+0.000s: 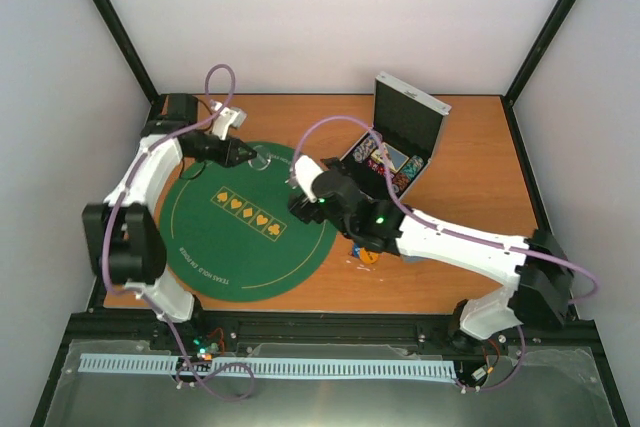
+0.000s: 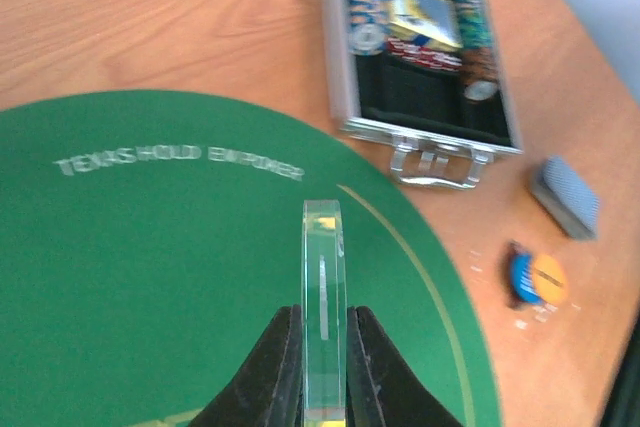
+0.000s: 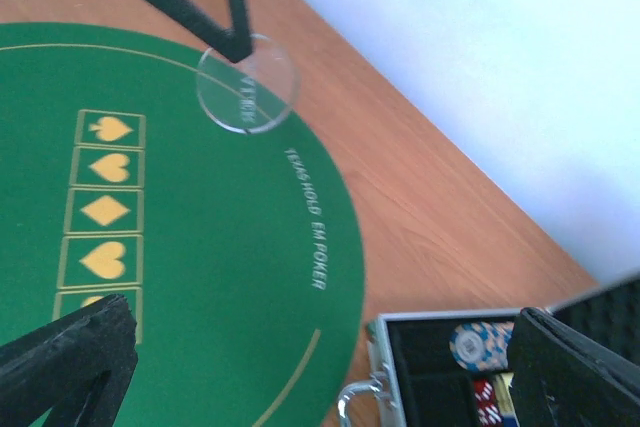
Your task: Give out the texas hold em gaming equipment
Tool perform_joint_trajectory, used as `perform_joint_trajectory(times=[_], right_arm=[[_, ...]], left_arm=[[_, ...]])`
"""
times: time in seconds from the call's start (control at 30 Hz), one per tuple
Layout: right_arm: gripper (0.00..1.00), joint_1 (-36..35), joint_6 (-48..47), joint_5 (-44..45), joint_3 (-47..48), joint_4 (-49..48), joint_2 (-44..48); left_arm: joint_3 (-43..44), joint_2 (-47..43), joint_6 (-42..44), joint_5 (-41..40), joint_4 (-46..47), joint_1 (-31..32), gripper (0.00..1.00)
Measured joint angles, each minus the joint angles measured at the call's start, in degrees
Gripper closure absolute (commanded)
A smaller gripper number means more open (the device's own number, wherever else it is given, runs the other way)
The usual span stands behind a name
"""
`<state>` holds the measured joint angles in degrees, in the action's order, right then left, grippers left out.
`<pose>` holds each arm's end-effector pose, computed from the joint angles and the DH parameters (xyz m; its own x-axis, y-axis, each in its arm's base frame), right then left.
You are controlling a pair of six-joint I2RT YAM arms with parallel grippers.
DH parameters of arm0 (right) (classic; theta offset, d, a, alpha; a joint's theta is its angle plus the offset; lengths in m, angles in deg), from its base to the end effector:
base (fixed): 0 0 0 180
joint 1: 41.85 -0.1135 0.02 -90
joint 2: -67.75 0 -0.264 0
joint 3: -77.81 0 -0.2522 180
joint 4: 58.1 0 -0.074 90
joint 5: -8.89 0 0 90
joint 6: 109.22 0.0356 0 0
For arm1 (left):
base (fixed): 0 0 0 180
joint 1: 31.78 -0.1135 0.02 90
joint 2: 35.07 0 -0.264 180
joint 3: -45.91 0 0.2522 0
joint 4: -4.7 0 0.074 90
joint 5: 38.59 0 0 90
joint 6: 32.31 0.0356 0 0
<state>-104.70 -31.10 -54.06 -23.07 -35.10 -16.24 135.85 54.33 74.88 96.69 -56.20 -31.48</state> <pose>0.1682 0.2926 0.3052 -0.0834 -0.5644 -0.8213 -0.6399 0.6621 -0.3900 0.3183 -0.0270 0.2938 -0.7254 0.2118 -0.6550 0.5961 0.6691 -0.4438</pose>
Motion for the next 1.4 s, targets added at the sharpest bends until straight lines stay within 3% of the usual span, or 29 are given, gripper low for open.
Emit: perform_joint_trajectory(times=[0.23,0.43,0.73,0.93,1.17,1.4], right_arm=[[0.0,5.51,5.33,-1.38,-5.81,2.12,8.57],[0.0,7.45,8.5,-3.8,-8.09,4.07,9.49],[0.0,8.87,10.75,-7.02,-8.17,5.22,9.49],[0.0,8.87,10.99,-8.74,-8.0,5.57,9.4],[0.0,8.9,11.08,-9.99,-6.43,6.51,8.0],[0.0,8.9,11.1,-10.19,-6.14,7.5,7.98]], left_arm=[[11.78,24.74,1.51,-1.95,0.79,-1.81,0.99],[16.59,35.17,2.47,-1.27,-1.53,-1.79,0.99],[24.74,41.79,3.19,2.56,-4.74,-1.9,0.99],[25.97,43.1,4.9,4.9,-6.56,-2.54,0.85],[29.53,46.07,9.11,4.7,-11.56,-2.86,0.88],[29.29,46.23,12.13,6.08,-13.33,-3.23,0.84]])
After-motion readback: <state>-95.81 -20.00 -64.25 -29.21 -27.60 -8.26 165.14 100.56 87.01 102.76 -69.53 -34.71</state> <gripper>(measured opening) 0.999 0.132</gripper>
